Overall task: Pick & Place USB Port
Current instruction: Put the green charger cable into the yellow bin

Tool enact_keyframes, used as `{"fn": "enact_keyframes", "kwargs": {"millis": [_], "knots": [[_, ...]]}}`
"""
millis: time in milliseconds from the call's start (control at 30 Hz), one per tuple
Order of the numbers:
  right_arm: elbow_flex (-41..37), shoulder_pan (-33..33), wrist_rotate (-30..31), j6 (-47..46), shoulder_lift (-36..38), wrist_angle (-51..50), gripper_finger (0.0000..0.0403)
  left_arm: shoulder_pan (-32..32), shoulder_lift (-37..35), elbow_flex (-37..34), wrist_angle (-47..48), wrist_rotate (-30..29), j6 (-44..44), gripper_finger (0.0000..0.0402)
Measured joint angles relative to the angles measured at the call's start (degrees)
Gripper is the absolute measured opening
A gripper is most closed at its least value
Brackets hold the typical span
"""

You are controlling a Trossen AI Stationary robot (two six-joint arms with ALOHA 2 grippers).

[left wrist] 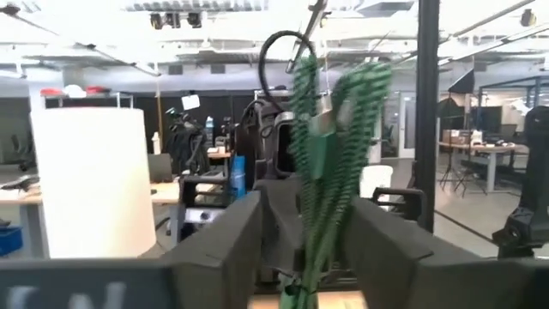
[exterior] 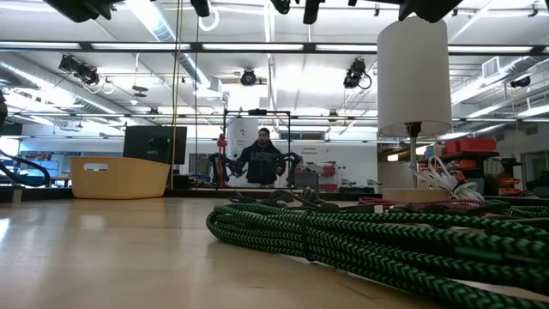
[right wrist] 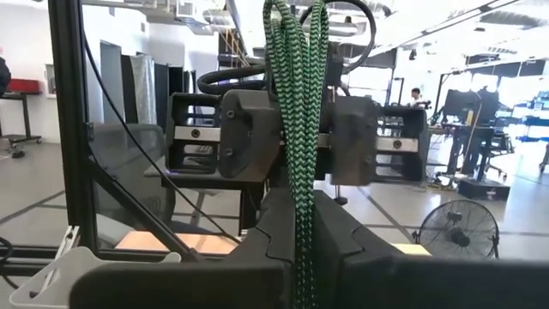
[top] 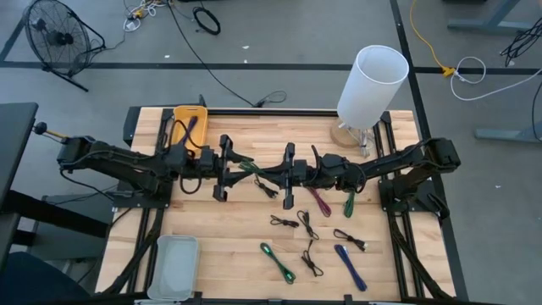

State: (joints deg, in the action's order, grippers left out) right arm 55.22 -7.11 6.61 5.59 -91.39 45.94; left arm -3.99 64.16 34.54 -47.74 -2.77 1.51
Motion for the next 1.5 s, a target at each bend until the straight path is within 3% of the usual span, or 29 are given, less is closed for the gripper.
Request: {"fn": "enact_keyframes", "kwargs": {"millis": [133,167,533,833,933,1067,1233,1500], "knots": [[0.0,0.4,-0.2,-0.9,0.0,-0.8,0.0021,0.0,0.0,0.0,-0.2,3.1,1.1,0.0033],[0.0,0.4,-0.2,-0.9,0.0,-0.8,0.0023,0.0,0.0,0.0,-0.2,3.6,1.1,0.0021],[0.0,0.5,0.3,-0.6,-0.1,-1.8,0.0057,0.0,-0.1,0.0,2.7,-1.3,-0.2,0.001],[0.0,0.5,0.3,-0.6,-0.1,-3.5,0.0061,0.0,-7.4,0.0,18.3,-11.3,-4.4,0.001],[0.0,0.4,-0.3,-0.6,-0.1,-3.5,0.0061,0.1,-10.8,0.0,26.3,-16.7,-7.0,0.001],[0.0,0.4,-0.4,-0.6,-0.1,-3.5,0.0061,0.5,-14.8,-0.1,40.9,-30.1,-11.3,0.0009],[0.0,0.4,-0.2,-0.6,-0.1,-3.5,0.0059,5.2,-17.8,0.0,54.5,-39.6,-17.8,0.0009],[0.0,0.4,-0.2,-0.6,-0.1,-3.6,0.0059,19.6,-18.4,0.0,70.6,-40.6,-26.6,0.0009]]}}
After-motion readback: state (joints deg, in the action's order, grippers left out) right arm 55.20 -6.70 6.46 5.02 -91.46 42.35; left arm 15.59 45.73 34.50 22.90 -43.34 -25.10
